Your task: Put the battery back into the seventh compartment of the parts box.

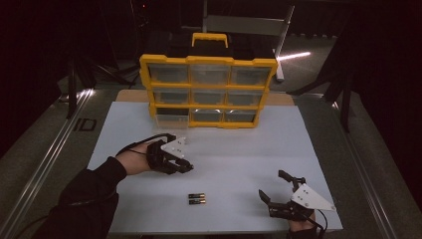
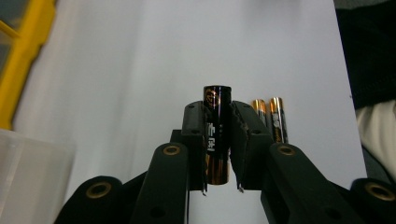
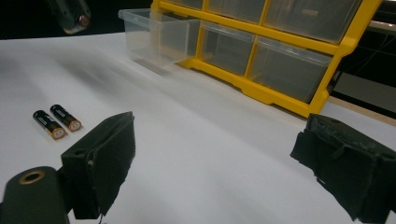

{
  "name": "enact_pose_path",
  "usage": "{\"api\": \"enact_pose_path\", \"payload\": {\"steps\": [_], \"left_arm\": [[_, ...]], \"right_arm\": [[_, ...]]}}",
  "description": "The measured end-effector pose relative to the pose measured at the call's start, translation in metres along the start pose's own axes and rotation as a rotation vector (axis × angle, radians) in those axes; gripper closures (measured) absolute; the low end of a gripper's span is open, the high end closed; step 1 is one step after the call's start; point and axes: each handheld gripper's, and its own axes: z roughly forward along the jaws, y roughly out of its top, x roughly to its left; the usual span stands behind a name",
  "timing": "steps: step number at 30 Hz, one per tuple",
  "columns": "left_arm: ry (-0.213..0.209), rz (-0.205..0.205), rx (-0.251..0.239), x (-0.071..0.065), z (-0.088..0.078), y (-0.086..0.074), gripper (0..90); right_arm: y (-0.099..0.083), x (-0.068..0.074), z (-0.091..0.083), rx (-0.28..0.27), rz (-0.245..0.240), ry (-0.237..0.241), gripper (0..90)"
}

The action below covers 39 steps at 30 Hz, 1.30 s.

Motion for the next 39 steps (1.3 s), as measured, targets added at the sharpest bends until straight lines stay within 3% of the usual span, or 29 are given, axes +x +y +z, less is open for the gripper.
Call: {"api": "enact_pose_path", "payload": {"steps": [6,13,17,23,39], "left_arm": [[0.011,0.006,-0.019,0.0,-0.008,0.003,75.6],[0.063,0.016,-0.066,0.003,-0.024,0.006,75.5],[0.075,0.02,-0.061,0.007,-0.029,0.008,75.5],[0.102,-0.02,-0.056,0.013,-0.041,0.013,75.4],[0.142,0.053,-0.093,0.038,-0.086,0.018,75.5]], "right_arm": [[0.001,0.0,-0.001,-0.001,0.001,0.0,10.3],[0.0,0.001,0.0,-0.002,-0.002,0.005,10.3],[0.0,0.0,0.0,0.0,-0.002,0.004,10.3],[0.0,0.0,0.001,0.001,-0.004,0.007,10.3],[-0.001,0.0,0.001,0.004,-0.002,0.008,10.3]]}}
